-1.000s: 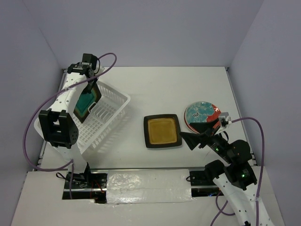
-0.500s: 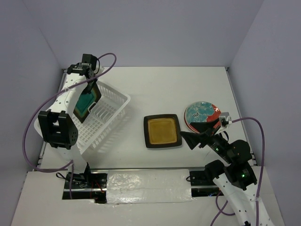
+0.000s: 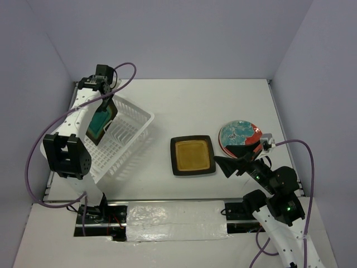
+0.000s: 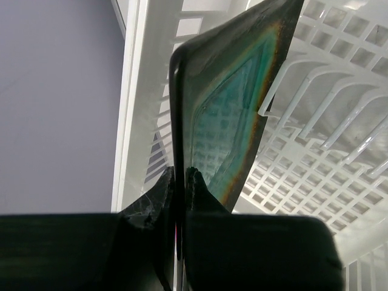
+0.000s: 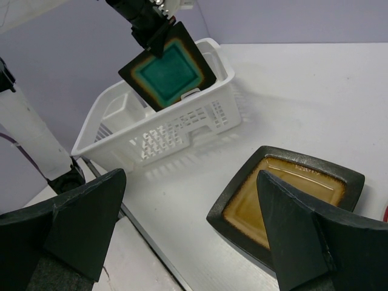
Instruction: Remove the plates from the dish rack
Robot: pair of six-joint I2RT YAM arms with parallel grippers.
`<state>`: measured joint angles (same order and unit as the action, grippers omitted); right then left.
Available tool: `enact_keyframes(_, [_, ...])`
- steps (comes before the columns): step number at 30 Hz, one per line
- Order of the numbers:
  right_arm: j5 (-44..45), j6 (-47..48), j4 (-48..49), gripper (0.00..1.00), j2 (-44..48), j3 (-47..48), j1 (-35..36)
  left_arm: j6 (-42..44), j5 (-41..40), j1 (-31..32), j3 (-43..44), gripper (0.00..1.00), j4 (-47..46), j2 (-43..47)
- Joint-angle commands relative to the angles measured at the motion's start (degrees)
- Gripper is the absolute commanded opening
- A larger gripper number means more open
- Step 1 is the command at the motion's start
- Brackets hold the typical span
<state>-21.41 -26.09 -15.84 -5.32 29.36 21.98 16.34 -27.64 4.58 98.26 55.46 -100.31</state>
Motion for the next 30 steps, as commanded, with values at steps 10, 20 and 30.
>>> enact_keyframes(10, [0.6,0.5,0.5,0.95,0.5,2.4,0.3,-0.9,-7.3,-0.3,1.2,0.00,-3.3,5.3])
enact_keyframes(20, [1.3,0.9,-0.1,0.95,0.8,2.6,0.2,-2.0,-5.7,-0.2,2.2,0.00,-2.5,8.7])
enact_keyframes(30, [0.7,0.7,0.1,0.95,0.6,2.7,0.3,-2.4,-0.4,0.0,2.0,0.00,-4.1,13.3])
